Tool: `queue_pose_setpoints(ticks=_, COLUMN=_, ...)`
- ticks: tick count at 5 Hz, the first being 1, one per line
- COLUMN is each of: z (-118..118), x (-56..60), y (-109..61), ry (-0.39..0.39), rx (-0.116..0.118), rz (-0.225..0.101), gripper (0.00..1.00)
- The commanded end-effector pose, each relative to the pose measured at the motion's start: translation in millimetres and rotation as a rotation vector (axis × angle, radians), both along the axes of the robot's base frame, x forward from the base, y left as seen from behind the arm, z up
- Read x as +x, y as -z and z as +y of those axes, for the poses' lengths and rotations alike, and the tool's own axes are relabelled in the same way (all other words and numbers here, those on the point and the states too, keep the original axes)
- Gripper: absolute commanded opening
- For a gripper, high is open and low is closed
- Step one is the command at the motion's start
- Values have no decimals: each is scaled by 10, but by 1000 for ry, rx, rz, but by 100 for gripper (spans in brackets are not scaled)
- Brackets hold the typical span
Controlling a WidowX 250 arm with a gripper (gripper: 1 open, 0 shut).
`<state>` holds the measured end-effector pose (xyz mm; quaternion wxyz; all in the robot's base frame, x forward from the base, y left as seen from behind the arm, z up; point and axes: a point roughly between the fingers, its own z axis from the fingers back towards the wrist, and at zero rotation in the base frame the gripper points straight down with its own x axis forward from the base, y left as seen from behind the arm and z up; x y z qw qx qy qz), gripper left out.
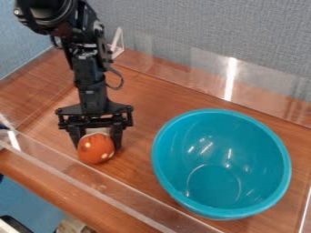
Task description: Put the mushroom in the blue bowl
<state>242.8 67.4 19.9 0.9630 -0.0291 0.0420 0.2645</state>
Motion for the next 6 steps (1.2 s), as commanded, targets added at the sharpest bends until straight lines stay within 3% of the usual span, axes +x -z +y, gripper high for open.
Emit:
queue_pose_setpoints(ticks=1, z=9, x=17, y=-162, ry=5, rx=16, rz=-46, gripper=0)
queue_pose_setpoints(ticks=4, z=-49, x=2, y=-515, ry=42, rx=18, rz=-92, gripper=0)
queue_pose_setpoints(ticks=6, z=-215, x=31, y=-704, ry=98, rx=19, rz=-121, gripper=0)
